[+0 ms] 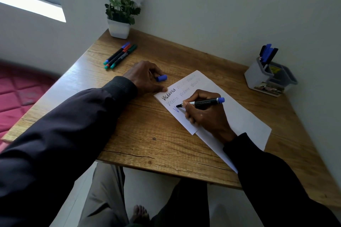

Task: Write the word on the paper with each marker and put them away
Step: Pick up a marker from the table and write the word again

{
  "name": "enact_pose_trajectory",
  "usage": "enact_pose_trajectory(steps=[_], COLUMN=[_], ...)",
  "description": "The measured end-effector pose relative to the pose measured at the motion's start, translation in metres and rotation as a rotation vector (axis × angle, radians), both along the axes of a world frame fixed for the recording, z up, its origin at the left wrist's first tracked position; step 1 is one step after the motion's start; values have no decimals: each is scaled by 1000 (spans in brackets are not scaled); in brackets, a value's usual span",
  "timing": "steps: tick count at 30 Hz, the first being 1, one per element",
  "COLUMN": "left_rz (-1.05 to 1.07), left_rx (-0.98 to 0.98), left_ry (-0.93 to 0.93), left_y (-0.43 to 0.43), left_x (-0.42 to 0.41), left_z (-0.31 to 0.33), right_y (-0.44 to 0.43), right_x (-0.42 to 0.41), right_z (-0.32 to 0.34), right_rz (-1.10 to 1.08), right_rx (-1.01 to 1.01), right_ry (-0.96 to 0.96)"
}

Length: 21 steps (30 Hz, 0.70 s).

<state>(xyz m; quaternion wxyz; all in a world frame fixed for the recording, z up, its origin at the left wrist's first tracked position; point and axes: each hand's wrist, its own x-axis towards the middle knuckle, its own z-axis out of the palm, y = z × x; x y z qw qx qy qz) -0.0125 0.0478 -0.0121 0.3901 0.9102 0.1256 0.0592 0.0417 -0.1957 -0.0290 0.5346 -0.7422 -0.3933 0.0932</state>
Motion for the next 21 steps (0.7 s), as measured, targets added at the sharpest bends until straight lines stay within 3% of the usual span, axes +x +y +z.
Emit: enact_pose_trajectory(steps=[21], left_rz=[-3], left_rx=[7], left_ry=[-14], left_y=[0], left_x=[0], left_z=[1], right_y=[-1], right_x=[-1], right_z=[3], right_rz=[-85], right_rx=[18], right_ry=[30])
